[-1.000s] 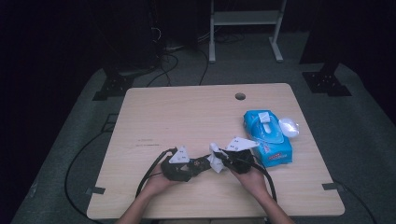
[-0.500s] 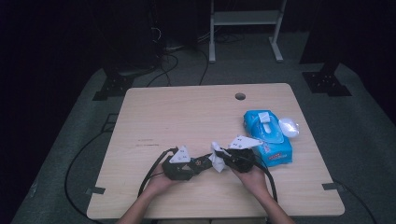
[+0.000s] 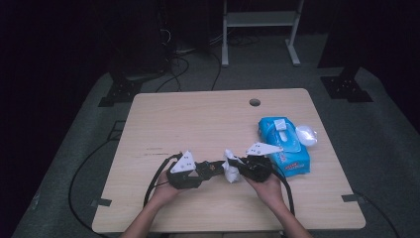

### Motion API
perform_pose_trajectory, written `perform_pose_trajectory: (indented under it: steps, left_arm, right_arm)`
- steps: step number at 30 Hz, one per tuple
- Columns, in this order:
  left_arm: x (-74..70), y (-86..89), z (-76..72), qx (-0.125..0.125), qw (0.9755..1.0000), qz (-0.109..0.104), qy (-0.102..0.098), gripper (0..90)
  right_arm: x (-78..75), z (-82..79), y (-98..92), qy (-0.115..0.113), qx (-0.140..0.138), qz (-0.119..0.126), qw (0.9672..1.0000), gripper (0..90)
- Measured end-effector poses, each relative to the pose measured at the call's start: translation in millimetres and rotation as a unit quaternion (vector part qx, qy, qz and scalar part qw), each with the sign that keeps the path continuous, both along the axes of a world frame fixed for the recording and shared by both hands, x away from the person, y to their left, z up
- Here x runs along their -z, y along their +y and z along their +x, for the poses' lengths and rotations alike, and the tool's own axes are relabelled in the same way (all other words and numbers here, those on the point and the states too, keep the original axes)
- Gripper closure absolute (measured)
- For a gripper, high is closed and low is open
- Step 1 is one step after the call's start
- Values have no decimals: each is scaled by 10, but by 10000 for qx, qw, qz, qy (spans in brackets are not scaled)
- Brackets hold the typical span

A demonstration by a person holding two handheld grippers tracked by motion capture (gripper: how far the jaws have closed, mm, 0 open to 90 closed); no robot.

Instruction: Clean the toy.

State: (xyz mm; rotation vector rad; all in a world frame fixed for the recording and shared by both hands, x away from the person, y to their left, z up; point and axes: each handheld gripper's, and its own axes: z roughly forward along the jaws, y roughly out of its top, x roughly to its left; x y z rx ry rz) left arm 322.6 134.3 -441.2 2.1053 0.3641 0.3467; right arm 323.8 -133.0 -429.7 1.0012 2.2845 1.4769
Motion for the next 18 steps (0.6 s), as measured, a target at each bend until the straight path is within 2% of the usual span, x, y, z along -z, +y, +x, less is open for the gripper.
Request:
perform_pose_trajectory:
  steps: [4,13,18]
  left_arm:
    - [-7,5,0,11,10000,9,29,589]
    - [9,-20,10,-16,9998,-120,133,587]
    - [-12,-41,-12,-21,10000,-11,40,587]
  right_arm:
    - [-1,-1,12,17,-12,9,10000,850]
    - [-2,8,-17,89,26,52,9999,850]
    - [-6,11,-32,113,21,50,9999,850]
